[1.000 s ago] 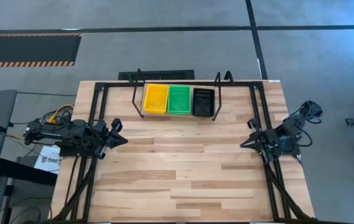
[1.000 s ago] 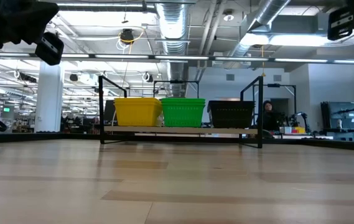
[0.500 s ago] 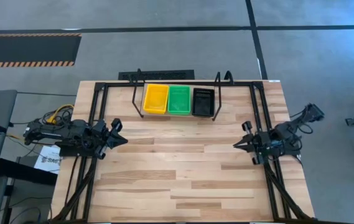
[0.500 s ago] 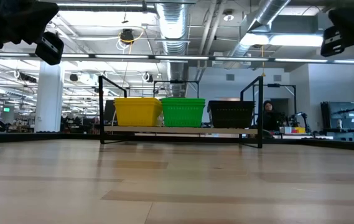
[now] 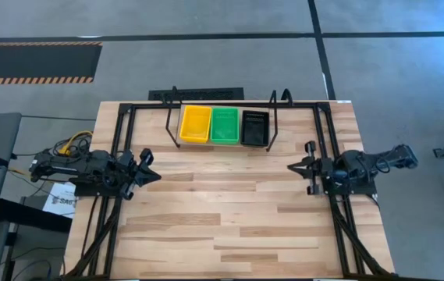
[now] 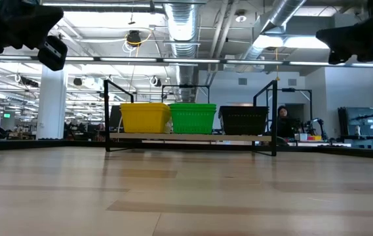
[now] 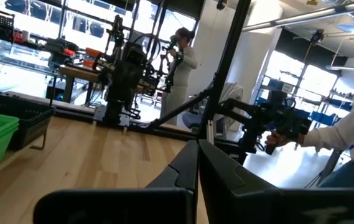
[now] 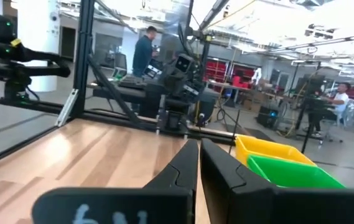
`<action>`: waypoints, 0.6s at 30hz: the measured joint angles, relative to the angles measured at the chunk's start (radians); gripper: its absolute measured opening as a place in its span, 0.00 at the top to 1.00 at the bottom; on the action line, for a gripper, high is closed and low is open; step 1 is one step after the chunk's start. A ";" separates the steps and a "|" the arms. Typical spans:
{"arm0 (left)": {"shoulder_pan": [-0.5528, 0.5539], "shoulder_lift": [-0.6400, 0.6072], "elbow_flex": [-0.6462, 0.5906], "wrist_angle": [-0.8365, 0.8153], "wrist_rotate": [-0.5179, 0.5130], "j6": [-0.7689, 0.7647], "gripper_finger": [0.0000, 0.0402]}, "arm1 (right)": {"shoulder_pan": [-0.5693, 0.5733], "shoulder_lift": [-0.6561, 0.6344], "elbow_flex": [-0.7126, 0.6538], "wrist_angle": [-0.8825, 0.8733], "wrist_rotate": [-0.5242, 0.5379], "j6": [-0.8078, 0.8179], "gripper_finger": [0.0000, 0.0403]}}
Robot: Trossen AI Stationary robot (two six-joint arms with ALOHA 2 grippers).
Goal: Stack baskets on shelf by color
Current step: Return to Home Position
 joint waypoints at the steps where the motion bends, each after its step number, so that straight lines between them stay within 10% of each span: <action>1: 0.000 0.000 0.000 -0.001 0.000 0.000 1.00 | -0.017 0.000 0.000 -0.002 -0.023 0.000 0.90; 18: 0.000 0.000 0.000 -0.053 0.061 0.001 1.00 | -0.164 0.000 0.037 -0.142 -0.213 0.089 0.90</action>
